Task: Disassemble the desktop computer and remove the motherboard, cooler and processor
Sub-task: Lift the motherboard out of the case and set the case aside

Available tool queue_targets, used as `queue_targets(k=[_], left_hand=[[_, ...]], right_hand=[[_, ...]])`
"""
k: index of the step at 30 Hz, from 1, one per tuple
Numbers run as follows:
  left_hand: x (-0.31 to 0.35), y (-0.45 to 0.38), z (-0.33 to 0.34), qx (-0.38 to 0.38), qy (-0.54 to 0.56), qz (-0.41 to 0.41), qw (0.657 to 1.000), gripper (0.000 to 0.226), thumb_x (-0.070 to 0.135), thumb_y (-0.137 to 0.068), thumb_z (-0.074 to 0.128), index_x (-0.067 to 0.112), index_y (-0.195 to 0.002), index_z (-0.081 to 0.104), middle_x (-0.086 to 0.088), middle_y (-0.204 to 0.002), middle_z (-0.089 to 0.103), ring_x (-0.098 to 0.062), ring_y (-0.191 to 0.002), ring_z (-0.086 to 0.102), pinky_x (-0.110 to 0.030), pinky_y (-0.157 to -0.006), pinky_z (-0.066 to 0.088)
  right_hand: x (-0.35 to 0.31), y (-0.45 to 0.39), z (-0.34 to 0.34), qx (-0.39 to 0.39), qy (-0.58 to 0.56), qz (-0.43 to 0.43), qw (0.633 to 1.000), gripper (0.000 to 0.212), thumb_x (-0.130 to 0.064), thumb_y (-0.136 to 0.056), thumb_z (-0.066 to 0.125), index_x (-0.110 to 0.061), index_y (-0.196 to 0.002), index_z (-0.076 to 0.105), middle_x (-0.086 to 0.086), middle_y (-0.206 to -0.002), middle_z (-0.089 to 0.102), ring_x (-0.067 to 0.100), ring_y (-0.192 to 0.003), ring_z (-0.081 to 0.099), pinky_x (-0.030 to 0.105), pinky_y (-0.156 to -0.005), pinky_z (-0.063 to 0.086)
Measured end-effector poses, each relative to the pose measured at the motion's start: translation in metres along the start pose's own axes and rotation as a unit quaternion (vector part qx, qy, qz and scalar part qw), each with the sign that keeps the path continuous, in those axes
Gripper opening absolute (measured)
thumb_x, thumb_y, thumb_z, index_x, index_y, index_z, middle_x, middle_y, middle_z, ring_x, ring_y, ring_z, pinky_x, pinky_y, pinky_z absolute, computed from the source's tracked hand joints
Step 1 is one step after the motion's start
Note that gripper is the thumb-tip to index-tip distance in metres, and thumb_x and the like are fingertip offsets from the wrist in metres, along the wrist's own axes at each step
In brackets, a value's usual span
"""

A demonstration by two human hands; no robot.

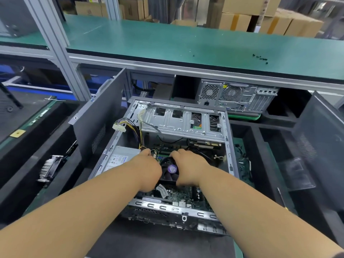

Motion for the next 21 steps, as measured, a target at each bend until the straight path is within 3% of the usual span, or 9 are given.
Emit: queue_targets(k=[3,7,12,21], left_hand=[[0.003,-0.001,0.004,-0.03,-0.015,-0.008,0.999,0.014,0.022,-0.092,0.051,0.022,-0.081,0.059,0.005,-0.073,0.052,-0.02,-0.08,0.049,-0.038,-0.101,0.028],[0.001,0.0,0.002,-0.008,-0.009,-0.019,1.0,0.019,0.028,-0.091,0.05,0.022,-0.095,0.068,0.003,-0.088,0.065,-0.02,-0.088,0.056,-0.034,-0.096,0.029],[-0.002,0.006,-0.003,0.024,0.045,-0.01,0.999,0.019,0.034,-0.087,0.054,0.027,-0.098,0.068,0.004,-0.092,0.068,-0.021,-0.094,0.056,-0.03,-0.079,0.023],[-0.008,0.003,-0.002,0.042,0.08,-0.022,0.996,0.023,0.022,-0.089,0.049,0.027,-0.097,0.07,0.004,-0.092,0.068,-0.023,-0.097,0.053,-0.028,-0.075,0.02]], right_hand=[[0.0,0.0,-0.002,0.009,-0.012,0.005,1.0,0.076,-0.03,-0.066,0.076,-0.015,-0.132,0.041,0.007,-0.119,0.048,0.026,-0.107,0.052,0.035,-0.078,0.051],[0.002,-0.001,-0.005,0.025,-0.028,0.008,0.999,0.073,-0.031,-0.068,0.075,-0.014,-0.131,0.042,0.008,-0.119,0.048,0.027,-0.105,0.053,0.036,-0.08,0.051],[0.001,-0.003,-0.005,0.036,-0.043,0.013,0.998,0.075,-0.032,-0.069,0.075,-0.015,-0.133,0.041,0.008,-0.121,0.048,0.027,-0.107,0.052,0.033,-0.076,0.046],[0.003,-0.004,-0.007,0.039,-0.037,0.029,0.998,0.078,-0.031,-0.074,0.078,-0.016,-0.14,0.039,0.008,-0.133,0.046,0.029,-0.122,0.048,0.043,-0.094,0.05]])
Point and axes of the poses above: each hand's wrist, its own y-axis away from the middle knuckle, its own z-axis out of the palm, x = y × z, the point moved 9 cm from there along -y, towards the middle knuckle
